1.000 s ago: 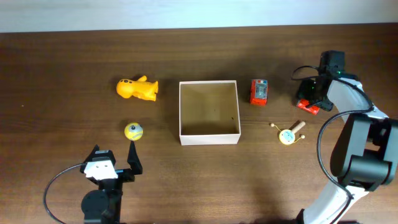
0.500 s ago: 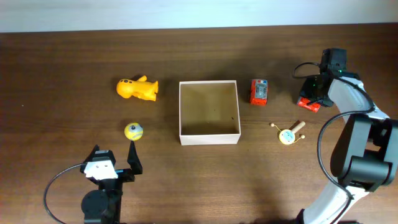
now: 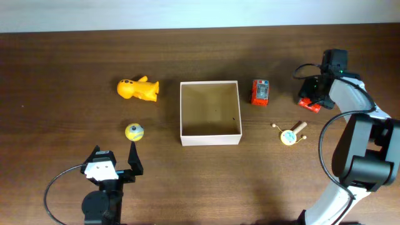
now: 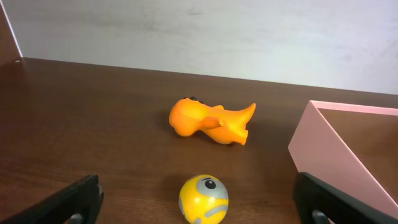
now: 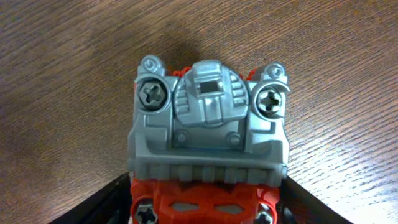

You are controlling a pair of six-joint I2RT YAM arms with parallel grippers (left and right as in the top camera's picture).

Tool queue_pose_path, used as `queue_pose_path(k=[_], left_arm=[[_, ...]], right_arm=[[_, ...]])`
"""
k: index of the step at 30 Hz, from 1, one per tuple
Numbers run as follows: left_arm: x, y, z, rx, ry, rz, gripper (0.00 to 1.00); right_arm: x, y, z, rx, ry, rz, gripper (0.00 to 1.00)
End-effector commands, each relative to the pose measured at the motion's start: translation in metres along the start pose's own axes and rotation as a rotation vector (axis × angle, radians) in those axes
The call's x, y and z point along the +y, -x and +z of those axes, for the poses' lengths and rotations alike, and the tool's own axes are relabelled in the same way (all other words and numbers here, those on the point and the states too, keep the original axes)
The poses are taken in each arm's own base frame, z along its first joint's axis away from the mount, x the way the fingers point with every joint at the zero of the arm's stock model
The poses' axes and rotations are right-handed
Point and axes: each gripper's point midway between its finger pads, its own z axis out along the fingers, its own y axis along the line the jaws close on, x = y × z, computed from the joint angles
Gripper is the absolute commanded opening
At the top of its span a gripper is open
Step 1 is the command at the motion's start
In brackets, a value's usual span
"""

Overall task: Pack container
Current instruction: 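Lower the right gripper and close it on the red-blue tank truck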

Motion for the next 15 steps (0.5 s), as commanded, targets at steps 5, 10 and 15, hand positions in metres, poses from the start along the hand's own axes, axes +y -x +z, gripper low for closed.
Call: queue_pose_path(k=[5,10,15], left_arm=[[-0.0007,-0.0017,0.0004,0.002,-0.006,-0.002,0.99],[-0.0007,-0.0017,0.0004,0.002,-0.006,-0.003,0.99],[-0.0007,-0.0018,0.0004,0.002,-0.006,-0.002,0.99]], right_arm=[[-0.0052,-0.0025,0.0044,0.010,-0.019,0.004,0.76],[-0.0079,-0.0033,0.0043,0.012,-0.035,0.003,0.81],[-0.0126,-0.0016,0.0042,0.002,-0.063,0.003,0.82]])
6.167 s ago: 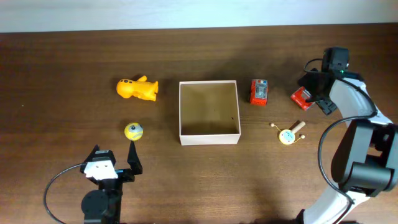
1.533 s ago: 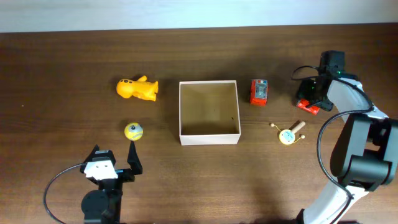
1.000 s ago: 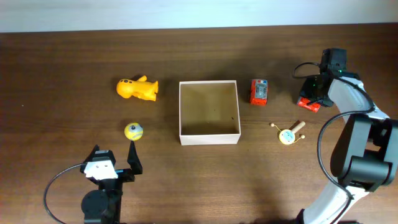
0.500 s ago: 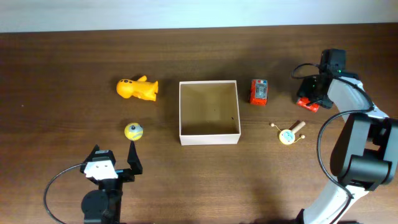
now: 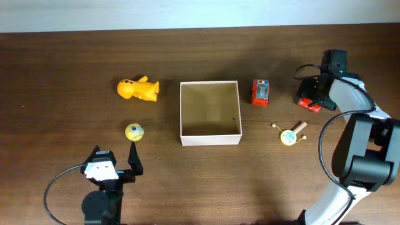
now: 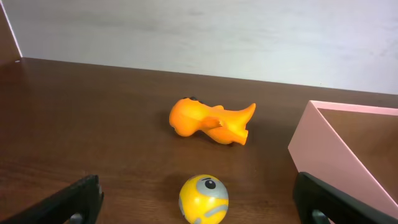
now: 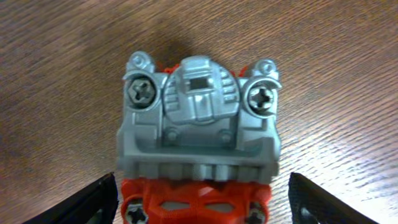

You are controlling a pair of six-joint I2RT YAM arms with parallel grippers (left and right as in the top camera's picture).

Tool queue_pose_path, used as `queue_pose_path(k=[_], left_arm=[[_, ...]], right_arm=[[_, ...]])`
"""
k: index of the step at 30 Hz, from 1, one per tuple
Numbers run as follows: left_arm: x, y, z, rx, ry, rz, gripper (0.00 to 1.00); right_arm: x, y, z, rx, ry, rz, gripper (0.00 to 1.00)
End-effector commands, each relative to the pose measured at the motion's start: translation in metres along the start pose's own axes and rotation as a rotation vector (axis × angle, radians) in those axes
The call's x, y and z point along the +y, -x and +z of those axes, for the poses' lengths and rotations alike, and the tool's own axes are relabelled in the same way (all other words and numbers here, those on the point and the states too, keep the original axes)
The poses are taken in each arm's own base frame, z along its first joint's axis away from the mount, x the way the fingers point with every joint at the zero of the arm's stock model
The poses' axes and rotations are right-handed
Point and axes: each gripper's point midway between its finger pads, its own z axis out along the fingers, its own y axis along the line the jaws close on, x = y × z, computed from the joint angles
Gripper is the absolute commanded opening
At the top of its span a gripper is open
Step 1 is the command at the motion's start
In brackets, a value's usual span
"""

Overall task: Pack container
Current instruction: 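Lower the right gripper and close it on the red-blue tank truck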

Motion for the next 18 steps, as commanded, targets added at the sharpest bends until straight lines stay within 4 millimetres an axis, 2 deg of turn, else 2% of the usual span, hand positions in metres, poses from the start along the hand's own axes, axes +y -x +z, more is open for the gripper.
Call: queue_pose_path(k=[1,11,18], left_arm=[[-0.001,-0.002,0.000,0.002,-0.006,-0.003,0.99],[-0.001,-0.002,0.000,0.002,-0.006,-0.002,0.99],[-0.001,-0.002,0.000,0.002,-0.007,-0.002,0.99]], right_arm=[[-0.009,0.000,0.004,-0.004,-0.043,0.004,0.82],[-0.006,0.012,0.005,-0.052,-0.032,0.010,0.91],[-0.006,0.006,0.017,-0.030,-0.037,0.008,0.91]])
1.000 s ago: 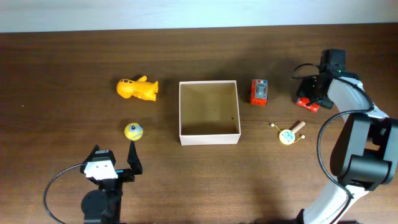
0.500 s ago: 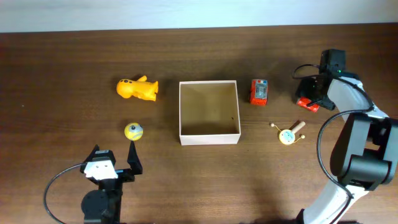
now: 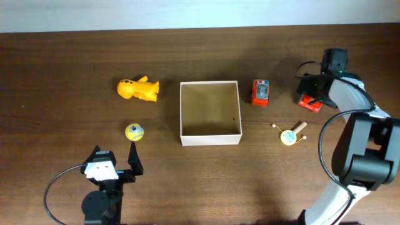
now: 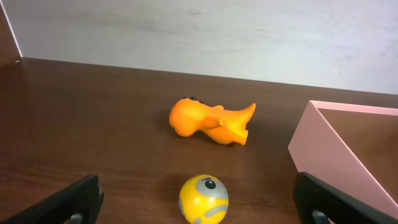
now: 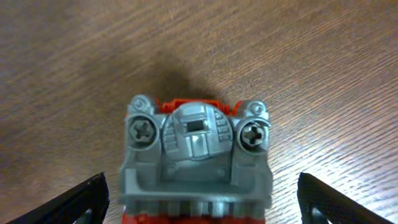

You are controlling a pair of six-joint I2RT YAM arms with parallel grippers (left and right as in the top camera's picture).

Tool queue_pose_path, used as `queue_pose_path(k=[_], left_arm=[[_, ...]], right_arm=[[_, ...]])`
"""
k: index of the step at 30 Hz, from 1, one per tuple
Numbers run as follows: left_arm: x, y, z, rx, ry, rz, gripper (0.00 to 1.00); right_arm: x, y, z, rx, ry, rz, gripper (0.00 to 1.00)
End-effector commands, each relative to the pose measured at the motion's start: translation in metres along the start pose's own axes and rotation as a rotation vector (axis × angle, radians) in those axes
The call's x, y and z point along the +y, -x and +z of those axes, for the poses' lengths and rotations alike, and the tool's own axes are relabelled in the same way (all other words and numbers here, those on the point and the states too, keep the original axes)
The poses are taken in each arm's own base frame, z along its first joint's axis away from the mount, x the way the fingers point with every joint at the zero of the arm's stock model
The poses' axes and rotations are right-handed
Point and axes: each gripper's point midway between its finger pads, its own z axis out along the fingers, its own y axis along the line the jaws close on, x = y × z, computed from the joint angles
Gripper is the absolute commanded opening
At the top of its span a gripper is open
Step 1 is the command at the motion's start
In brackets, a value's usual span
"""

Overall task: Pack container
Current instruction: 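Lower the right gripper and close it on the red-blue tank truck, then lift the tank truck and carry it over the box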

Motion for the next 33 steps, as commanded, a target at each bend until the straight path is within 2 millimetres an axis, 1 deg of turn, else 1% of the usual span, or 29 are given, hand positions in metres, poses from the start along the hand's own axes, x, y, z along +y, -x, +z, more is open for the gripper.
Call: queue_pose_path(k=[1,4,9,12,20,25,29,33], left_arm=[[-0.001,-0.002,0.000,0.002,-0.006,-0.003,0.99],[-0.001,-0.002,0.000,0.002,-0.007,-0.003,0.99],[-0.001,-0.002,0.000,0.002,-0.006,-0.003,0.99],[-0.001,-0.002,0.000,0.002,-0.007,-0.002,0.99],[-0.001,-0.002,0.000,0.002,-0.006,-0.002,0.99],[-0.001,-0.002,0.000,0.002,-0.006,-0.002,0.99],[-0.001,-0.002,0.000,0.002,-0.006,-0.002,0.99],[-0.001,-0.002,0.000,0.002,-0.006,-0.002,0.99]], right_arm=[[-0.005,-0.008,0.012,0.027,-0.025,0.000,0.91],[-0.005,-0.008,0.012,0.026,-0.025,0.001,0.89],[-0.005,-0.008,0.012,0.028,-0.025,0.001,0.70],[-0.005,-0.008,0.012,0.028,-0.022,0.004,0.64],[-0.004,-0.009,0.012,0.030,-0.018,0.004,0.63],[-0.004,-0.004,0.006,0.030,-0.018,0.003,0.64],[-0.002,0.009,-0.006,0.029,-0.017,0.003,0.63],[-0.001,0.023,-0.024,0.026,-0.017,0.004,0.63]])
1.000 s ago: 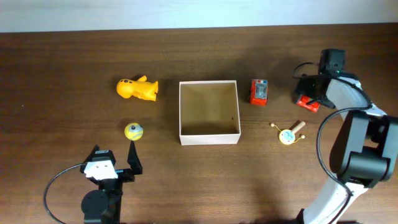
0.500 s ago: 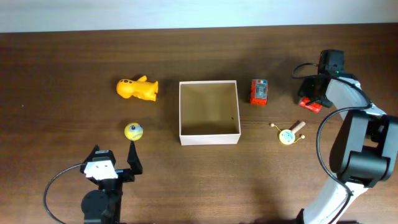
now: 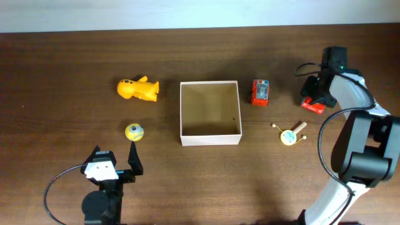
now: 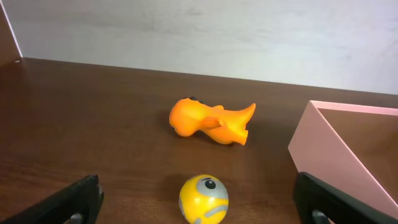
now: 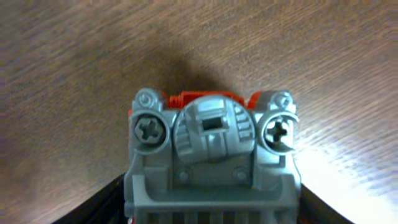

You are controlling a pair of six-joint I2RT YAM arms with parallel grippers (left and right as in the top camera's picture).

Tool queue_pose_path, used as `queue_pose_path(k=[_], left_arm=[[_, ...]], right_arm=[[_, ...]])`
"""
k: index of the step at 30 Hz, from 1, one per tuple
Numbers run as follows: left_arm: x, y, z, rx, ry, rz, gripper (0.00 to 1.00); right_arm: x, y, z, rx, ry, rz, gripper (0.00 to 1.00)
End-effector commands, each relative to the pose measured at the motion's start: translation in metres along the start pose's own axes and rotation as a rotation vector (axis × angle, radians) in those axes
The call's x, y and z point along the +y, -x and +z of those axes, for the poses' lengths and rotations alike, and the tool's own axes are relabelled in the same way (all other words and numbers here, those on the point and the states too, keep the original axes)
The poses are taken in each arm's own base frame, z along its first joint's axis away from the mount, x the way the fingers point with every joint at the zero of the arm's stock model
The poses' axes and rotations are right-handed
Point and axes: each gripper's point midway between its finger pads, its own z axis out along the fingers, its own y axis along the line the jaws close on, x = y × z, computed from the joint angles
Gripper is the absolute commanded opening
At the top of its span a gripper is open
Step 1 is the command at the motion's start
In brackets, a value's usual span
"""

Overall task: Pack container
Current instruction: 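Lift the tank truck and carry it over the box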

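Note:
An open white cardboard box stands mid-table. At the right edge my right gripper is shut on a red and grey toy, its dark fingers pressed against both sides. Another small red and grey toy lies just right of the box. An orange figure lies on its side left of the box, and a yellow ball with a grey face sits nearer me. My left gripper is open low at the near left, with the ball just ahead of its fingers.
A yellow disc with a wooden stick lies right of the box, in front of the right gripper. A black cable loops from each arm over the brown wooden table. A white wall runs along the far edge.
My right gripper, which stood open and drawn back from the red and grey toy, has shut on it. The background is now blurred. The left arm has not moved.
My right gripper's fingers were close against the red and grey toy at first. Then they stood apart from it, then wider and farther back. Now they grip the toy. The left gripper stayed open behind the yellow ball throughout.

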Motion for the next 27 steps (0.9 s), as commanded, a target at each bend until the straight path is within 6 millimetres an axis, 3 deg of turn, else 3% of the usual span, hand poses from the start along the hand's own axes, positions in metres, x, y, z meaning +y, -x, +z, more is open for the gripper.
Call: queue_pose_path(k=[1,12,19,27], left_arm=[[-0.001,-0.002,0.000,0.002,-0.006,-0.002,0.99],[-0.001,-0.002,0.000,0.002,-0.006,-0.002,0.99],[-0.001,-0.002,0.000,0.002,-0.006,-0.002,0.99],[-0.001,-0.002,0.000,0.002,-0.006,-0.002,0.99]], right_arm=[[0.001,0.030,-0.023,-0.058,0.005,0.015,0.63],[0.008,0.048,-0.059,-0.057,0.042,0.001,0.63],[0.030,0.043,-0.081,-0.014,0.171,-0.023,0.64],[0.058,0.045,-0.125,-0.026,0.238,-0.101,0.64]])
